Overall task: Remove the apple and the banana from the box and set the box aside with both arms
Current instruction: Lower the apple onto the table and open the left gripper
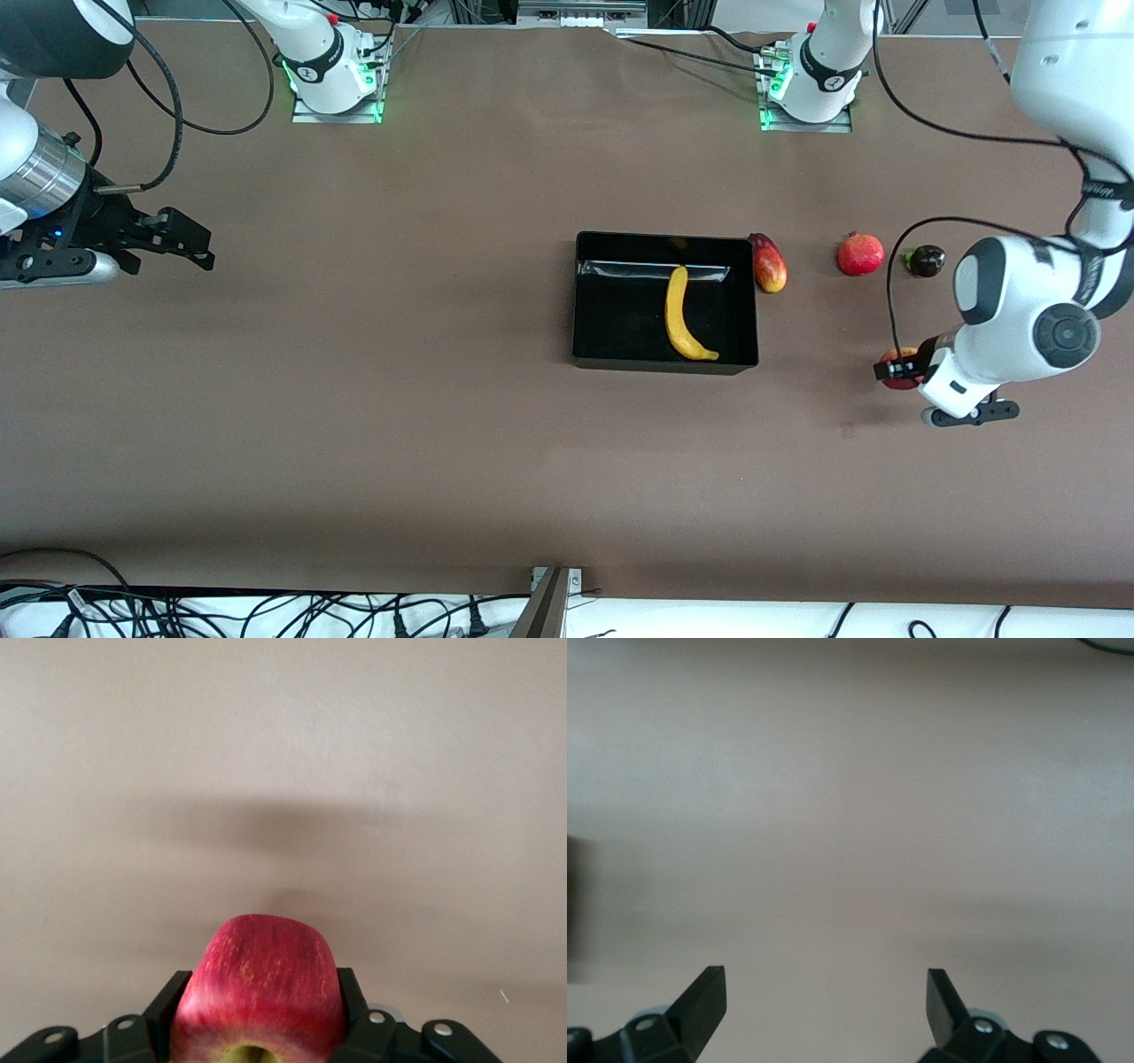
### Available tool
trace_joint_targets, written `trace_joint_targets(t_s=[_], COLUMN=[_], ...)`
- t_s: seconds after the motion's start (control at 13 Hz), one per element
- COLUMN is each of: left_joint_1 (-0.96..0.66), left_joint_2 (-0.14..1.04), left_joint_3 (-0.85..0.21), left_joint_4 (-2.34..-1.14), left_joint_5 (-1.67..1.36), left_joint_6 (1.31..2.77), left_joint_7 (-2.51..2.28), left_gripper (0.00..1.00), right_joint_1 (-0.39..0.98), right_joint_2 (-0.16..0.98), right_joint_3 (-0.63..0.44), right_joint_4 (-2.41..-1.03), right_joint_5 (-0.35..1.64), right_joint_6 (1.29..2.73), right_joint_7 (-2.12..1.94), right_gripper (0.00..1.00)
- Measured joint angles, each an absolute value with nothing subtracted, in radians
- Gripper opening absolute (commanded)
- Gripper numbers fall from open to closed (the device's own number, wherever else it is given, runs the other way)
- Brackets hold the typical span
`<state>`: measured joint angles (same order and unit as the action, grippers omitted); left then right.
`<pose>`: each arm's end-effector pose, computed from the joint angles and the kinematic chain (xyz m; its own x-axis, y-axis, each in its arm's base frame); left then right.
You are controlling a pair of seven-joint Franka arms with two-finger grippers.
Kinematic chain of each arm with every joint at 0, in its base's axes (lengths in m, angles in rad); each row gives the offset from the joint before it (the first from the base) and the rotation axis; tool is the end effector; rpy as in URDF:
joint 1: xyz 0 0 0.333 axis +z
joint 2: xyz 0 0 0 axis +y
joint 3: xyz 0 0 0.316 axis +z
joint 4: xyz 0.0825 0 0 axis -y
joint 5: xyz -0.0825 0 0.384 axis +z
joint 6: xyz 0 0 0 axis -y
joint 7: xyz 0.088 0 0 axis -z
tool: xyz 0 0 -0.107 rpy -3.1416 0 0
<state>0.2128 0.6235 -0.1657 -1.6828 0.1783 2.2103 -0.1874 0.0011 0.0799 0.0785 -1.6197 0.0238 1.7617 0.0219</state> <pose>0.6682 0.0485 0.2346 0.9857 0.1494 -0.0774 0.1456 -0.9880 -0.0522 0.5914 0.0476 0.5727 0.9967 0.0524 0.0616 0.0544 -0.9980 -0.0312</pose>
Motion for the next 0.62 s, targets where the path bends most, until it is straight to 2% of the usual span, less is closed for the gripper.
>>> trace_joint_targets(t_s=[0.23, 0.31, 0.38, 0.62], left_joint_1=[0.212, 0.208, 0.203, 0.2], left_joint_2=[0.721, 0.722, 0.722, 0.729], left_joint_3=[-0.142, -0.143, -0.143, -0.135], left_joint_4=[-1.679, -1.679, -1.68, -1.679], left_joint_5=[0.266, 0.295, 0.317, 0.341], left_joint_6=[2.341, 2.344, 2.343, 2.342], left_joint_7=[-0.212, -0.236, -0.257, -0.273], left_gripper=[0.0, 0.15, 0.99, 1.0], right_joint_1=[0.001, 0.001, 0.001, 0.001], right_joint_2=[0.08, 0.08, 0.08, 0.08], right_joint_3=[0.079, 0.079, 0.079, 0.079], right_joint_4=[-1.619, -1.619, -1.619, -1.619], right_joint_5=[0.024, 0.024, 0.024, 0.024], right_joint_6=[1.762, 1.762, 1.763, 1.767], right_joint_7=[0.022, 0.022, 0.022, 0.022], right_gripper=[1.0, 1.0, 1.0, 1.0])
